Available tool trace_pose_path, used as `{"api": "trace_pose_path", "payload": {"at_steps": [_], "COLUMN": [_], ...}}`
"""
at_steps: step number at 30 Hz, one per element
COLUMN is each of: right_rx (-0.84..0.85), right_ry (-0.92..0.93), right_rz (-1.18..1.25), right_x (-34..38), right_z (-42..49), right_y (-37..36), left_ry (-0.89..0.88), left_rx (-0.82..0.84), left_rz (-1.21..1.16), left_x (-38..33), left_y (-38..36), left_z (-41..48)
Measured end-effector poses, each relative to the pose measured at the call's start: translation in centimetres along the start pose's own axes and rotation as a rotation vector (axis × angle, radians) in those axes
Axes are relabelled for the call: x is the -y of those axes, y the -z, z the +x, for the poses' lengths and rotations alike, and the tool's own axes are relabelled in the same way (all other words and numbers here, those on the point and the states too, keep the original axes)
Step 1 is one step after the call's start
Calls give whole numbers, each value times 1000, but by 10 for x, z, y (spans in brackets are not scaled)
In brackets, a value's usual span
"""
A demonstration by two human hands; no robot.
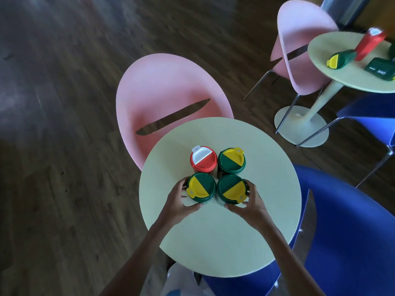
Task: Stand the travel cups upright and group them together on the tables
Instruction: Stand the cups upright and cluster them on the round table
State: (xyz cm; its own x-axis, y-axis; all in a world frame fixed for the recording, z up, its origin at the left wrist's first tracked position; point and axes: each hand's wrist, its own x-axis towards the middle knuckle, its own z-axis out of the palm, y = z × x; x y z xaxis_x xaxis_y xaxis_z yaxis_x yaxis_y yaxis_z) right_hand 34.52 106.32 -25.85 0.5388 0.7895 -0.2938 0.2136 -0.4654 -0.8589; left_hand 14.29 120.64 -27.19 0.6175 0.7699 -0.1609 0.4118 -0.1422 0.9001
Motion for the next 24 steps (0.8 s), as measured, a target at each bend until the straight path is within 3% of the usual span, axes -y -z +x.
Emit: {"api": "trace_pose_path", "payload": {"at_steps": [18,24], "right_rx": [86,-156], "right_ry": [-43,35], "right_rz": [-152,-85], "right_x": [4,39], "right_z": [7,43], "right_y": [11,29], "left_ry": [41,2], "left_rx": [-76,-276], "left_rz": [72,5], "left_x": [1,-34], "left_y": [-3,7], "left_z": [-3,24]}}
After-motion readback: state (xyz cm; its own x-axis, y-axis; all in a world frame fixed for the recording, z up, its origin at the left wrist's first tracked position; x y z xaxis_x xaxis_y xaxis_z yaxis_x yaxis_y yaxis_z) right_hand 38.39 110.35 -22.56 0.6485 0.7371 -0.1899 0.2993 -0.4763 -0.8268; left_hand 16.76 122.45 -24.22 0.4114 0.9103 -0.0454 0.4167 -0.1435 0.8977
